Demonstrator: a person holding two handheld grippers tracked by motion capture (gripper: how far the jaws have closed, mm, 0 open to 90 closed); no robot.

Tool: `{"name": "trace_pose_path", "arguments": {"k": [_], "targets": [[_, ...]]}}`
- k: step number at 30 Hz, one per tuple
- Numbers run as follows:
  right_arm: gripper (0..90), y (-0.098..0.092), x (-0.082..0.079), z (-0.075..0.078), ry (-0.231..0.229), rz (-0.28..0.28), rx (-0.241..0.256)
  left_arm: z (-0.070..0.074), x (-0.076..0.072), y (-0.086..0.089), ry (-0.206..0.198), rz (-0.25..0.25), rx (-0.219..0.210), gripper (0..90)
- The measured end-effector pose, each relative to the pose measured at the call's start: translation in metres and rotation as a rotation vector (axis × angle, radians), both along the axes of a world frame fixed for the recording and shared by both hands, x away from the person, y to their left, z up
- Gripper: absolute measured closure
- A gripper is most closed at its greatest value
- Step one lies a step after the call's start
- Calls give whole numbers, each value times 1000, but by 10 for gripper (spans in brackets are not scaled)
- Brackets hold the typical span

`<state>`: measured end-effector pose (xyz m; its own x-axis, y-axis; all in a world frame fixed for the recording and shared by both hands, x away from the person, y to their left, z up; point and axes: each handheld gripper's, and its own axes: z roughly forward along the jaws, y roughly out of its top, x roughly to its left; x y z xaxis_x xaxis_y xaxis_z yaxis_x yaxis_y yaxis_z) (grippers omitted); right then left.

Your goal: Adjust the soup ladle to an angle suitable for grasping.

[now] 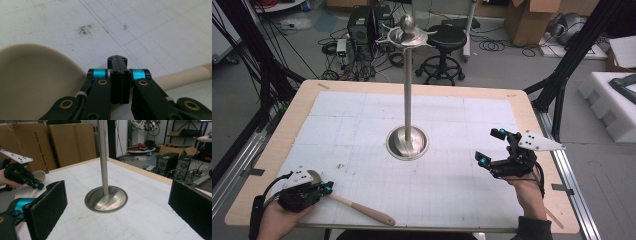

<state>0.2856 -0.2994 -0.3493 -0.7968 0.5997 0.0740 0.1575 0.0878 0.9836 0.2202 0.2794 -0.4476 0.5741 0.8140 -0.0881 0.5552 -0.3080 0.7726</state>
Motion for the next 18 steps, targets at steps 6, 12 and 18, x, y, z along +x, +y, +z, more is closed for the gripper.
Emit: {"name": "trace_pose_path", "arguments": {"k": [6,12,18], "targets": [[10,1,0,0,5,4,-3,-2,-2,-2,-23,-3,31,900],[10,2,1,-1,8,9,2,0,-1,0,-39,-11,11,900],[10,4,2,-1,12,12,-5,12,-10,-22,-88,-117,-28,900]]}}
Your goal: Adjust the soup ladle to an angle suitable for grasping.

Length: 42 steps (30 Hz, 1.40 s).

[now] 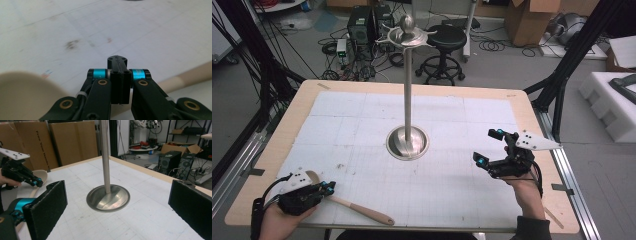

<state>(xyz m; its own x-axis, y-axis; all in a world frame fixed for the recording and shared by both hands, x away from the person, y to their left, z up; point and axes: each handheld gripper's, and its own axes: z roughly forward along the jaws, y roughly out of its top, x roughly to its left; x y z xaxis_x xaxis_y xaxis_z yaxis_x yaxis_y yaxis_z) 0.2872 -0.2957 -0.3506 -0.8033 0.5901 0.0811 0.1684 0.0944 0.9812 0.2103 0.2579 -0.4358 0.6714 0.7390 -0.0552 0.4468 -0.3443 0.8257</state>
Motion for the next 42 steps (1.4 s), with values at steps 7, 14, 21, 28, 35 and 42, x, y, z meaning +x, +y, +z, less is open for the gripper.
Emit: {"name": "trace_pose_path", "arguments": {"k": [7,14,21,28,35,42], "targets": [[10,-2,-1,1,0,-4,10,0,-10,-36,-27,-149,24,900],[10,-4,0,0,0,-8,12,4,-27,-49,-22,-205,16,900],[10,-2,0,-1,6,-9,6,2,-41,-51,1,-247,15,900],[10,1,2,-3,9,-2,-3,-2,-42,-56,15,-281,26,900],[10,1,2,-4,15,-5,-1,-7,-41,-65,18,-336,40,900],[10,1,2,-4,15,-5,-1,-10,-40,-79,31,-384,60,899]]}}
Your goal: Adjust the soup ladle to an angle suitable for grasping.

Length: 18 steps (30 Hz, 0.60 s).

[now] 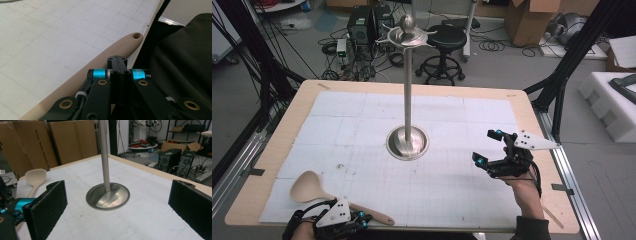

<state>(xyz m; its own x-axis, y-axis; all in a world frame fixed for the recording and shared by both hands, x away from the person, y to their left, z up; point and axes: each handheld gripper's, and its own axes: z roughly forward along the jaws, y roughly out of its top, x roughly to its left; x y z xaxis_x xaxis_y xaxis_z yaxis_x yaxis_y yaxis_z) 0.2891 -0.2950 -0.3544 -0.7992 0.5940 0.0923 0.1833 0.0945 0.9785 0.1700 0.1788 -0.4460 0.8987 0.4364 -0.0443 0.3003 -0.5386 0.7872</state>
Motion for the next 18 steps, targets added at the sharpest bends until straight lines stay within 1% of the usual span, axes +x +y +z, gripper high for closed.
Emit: {"name": "trace_pose_path", "arguments": {"k": [1,3,5,9,11,14,18], "targets": [[10,0,0,0,1,2,-2,-1,0,-2,1,-4,4,899],[11,1,0,0,0,3,-2,-1,3,-2,-1,-14,-12,899],[10,1,0,-1,4,4,-3,-2,3,-2,1,-12,-20,899],[10,2,1,-1,5,5,-7,-2,6,-3,-8,-16,-24,899],[10,3,1,-2,8,6,-5,-2,7,-3,-11,-16,-33,899],[10,3,1,-2,7,5,-5,-2,11,-5,-23,-13,-37,899],[10,2,1,-2,10,2,-4,-2,14,-6,-21,-8,-43,899]]}}
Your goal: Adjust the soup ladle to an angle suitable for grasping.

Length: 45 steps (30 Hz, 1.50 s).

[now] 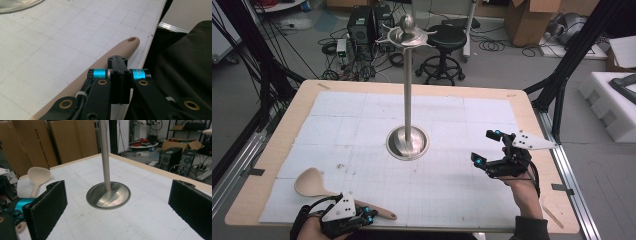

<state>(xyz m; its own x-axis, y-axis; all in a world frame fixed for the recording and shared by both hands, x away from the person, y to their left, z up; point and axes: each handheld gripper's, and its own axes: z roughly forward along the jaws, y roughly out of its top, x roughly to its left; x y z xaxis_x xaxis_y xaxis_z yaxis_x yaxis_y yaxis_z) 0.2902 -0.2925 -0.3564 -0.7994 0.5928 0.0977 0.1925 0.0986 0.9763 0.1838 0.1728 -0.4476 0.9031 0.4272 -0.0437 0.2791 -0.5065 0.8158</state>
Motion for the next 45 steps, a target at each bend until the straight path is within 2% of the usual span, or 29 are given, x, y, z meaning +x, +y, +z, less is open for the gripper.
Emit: {"name": "trace_pose_path", "arguments": {"k": [6,10,12,14,23,31,37,45], "targets": [[10,0,1,-1,2,0,1,0,0,-5,21,13,21,899],[10,0,1,-1,9,1,-3,-2,-2,-24,22,-46,42,899],[10,0,1,-1,4,2,0,-1,-1,-32,21,-56,51,899],[10,-1,1,-1,0,-1,3,-1,2,-38,19,-70,45,899],[11,-3,1,0,-2,-3,9,0,16,-50,16,-77,39,899],[10,-3,1,-1,2,-2,8,0,25,-61,8,-88,47,899],[10,-4,0,0,3,-3,13,0,33,-64,-14,-81,58,899],[10,-9,0,0,-3,-12,24,-1,53,-63,-17,-22,55,899]]}}
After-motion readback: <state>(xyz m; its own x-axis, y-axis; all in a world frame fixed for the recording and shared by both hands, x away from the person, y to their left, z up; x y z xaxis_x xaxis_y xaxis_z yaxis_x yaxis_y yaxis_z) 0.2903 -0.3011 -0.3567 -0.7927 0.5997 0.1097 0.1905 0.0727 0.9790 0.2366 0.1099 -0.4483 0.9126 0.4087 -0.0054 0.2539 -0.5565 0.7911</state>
